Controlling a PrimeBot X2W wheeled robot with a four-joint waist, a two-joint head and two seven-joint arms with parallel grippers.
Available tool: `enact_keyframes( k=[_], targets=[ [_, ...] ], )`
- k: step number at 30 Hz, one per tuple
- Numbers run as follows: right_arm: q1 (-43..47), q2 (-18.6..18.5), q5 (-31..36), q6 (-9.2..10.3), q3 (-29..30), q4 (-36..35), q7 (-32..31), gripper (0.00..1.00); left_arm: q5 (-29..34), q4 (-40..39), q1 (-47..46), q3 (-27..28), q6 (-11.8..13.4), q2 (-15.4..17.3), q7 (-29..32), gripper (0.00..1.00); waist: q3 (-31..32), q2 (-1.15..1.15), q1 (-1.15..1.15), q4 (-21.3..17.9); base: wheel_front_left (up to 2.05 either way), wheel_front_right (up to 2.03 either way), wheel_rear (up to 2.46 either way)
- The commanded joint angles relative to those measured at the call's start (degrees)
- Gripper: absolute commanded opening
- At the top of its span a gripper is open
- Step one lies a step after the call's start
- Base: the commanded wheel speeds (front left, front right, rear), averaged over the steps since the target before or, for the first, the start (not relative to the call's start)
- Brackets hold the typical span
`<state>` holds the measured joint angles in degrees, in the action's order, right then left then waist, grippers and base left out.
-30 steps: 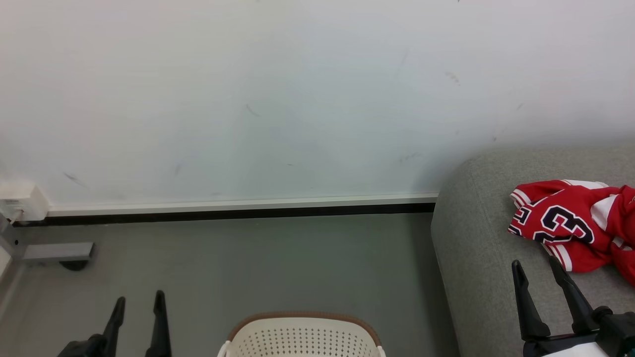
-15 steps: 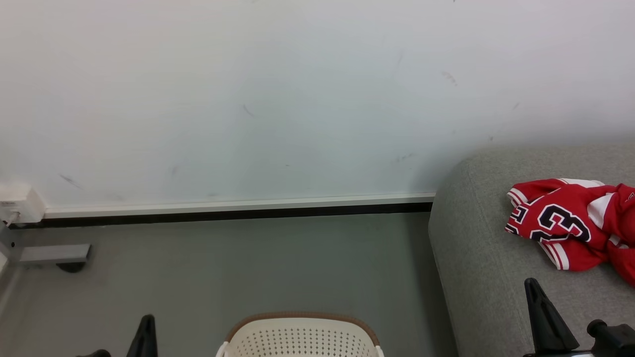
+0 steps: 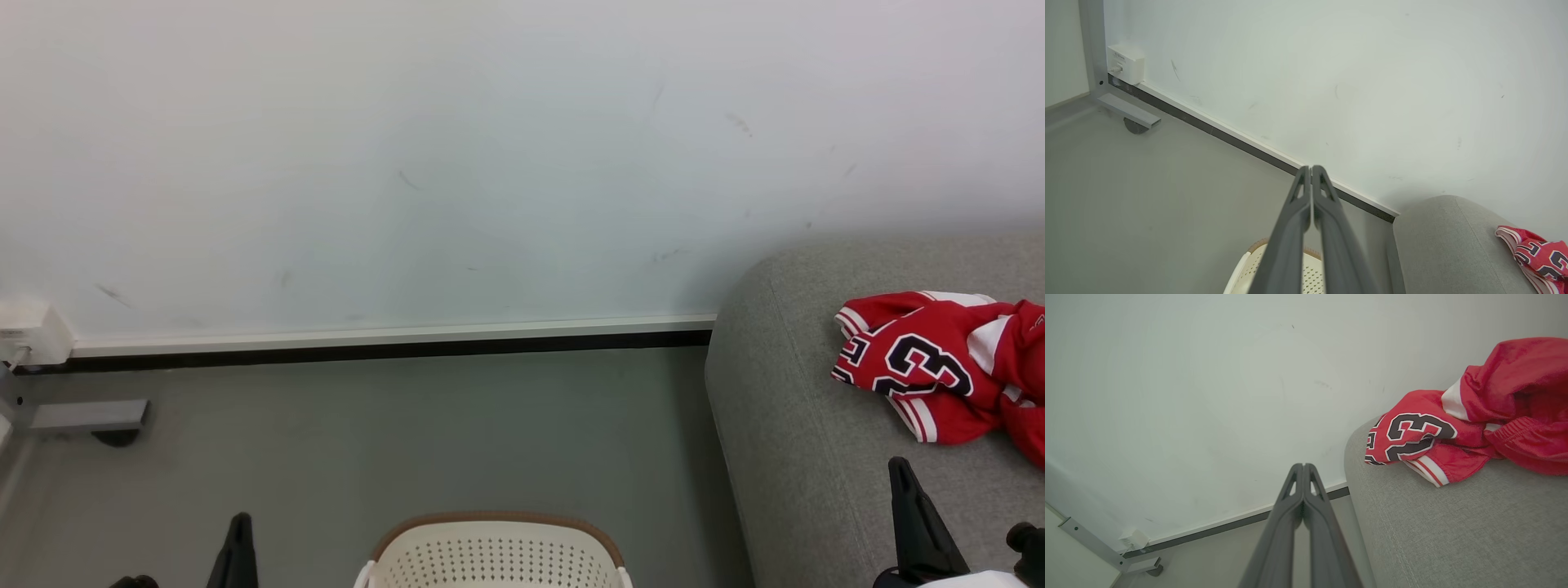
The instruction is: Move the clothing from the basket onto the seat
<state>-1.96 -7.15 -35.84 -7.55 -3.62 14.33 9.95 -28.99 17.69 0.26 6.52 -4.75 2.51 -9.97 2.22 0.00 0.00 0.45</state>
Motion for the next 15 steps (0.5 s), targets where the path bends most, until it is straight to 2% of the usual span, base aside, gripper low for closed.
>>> enact_keyframes(
  k=[1,15],
  targets=[
    [-1.5,-0.1,-1.8,0.02,0.5,-0.8,-0.4,0.0,-2.1,-1.1,-1.6,0.0,-0.2,0.4,0.5,0.0,0.0,0.0,0.0,0.0,0.0,0.0,0.0],
    [-2.3,0.7,-12.7,0.03,2.5,-0.8,-3.6,0.0,-14.3,-1.7,-2.7,0.0,-0.7,0.4,3.6,0.0,-0.3,0.0,0.0,-0.1,0.0,0.0,0.0]
  ],
)
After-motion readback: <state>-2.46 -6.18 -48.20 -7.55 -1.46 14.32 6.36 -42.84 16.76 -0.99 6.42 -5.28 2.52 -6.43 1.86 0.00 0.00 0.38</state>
